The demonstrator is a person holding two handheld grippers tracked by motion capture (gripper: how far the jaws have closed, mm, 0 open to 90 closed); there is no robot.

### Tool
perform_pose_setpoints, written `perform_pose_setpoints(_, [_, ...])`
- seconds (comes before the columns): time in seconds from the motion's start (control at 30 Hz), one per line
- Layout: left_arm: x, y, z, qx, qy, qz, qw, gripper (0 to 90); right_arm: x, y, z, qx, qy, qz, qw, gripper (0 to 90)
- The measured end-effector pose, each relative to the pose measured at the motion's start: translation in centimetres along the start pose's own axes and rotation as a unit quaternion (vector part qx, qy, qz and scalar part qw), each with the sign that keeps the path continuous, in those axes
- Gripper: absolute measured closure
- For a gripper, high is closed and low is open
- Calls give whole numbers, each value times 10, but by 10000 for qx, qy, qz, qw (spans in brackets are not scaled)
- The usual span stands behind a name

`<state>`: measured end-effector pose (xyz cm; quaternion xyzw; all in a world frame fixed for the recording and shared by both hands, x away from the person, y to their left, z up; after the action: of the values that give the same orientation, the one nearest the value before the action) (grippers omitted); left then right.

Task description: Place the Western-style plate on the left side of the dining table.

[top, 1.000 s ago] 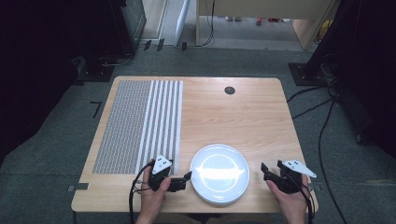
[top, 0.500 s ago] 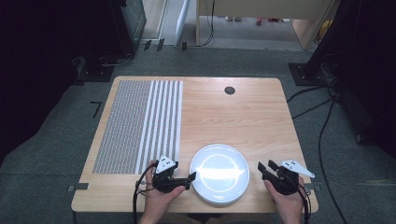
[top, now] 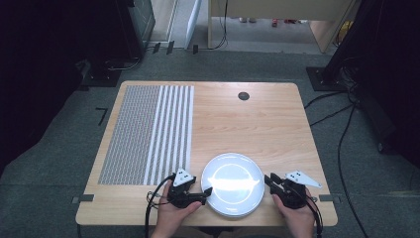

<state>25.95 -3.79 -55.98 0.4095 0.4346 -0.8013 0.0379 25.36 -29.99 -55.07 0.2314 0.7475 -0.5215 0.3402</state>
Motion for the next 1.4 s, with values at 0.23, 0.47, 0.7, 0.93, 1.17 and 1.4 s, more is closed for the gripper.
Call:
perform_pose_setpoints(0.23, [3, 3, 4, 83, 26, -86, 9999, 261, -3, -3, -6, -616, 487, 187, 9967, 762])
perform_pose_setpoints(0.47, [3, 5, 6, 104, 70, -117, 9999, 261, -1, -1, -6, -1016, 1090, 181, 9887, 795])
perform_pose_setpoints(0.7, [4, 6, 9, 124, 110, -127, 9998, 262, 2, 2, -5, -939, 1089, 66, 9896, 819])
perform_pose_setpoints(0.93, [5, 7, 12, 160, 184, -138, 9996, 266, 4, 3, -6, -949, 1141, 12, 9889, 837])
perform_pose_setpoints(1.17, [5, 7, 13, 136, 230, -111, 9996, 266, 4, 5, -12, -958, 1038, 32, 9900, 838])
perform_pose_setpoints(1.4, [4, 6, 13, 134, 200, -84, 9997, 266, 5, 6, -16, -1045, 996, 20, 9895, 836])
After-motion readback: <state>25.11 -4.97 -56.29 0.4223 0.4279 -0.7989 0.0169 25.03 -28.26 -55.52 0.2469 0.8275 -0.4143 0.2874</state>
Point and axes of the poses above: each handheld gripper's, and its own axes: y roughly forward along the jaws, x roughly out of its underside, z roughly to its right, the point moved 8 cm from there along y, roughly forward along the jaws, and after that the axes turned 4 degrees about -z, right-handed, at the moved point
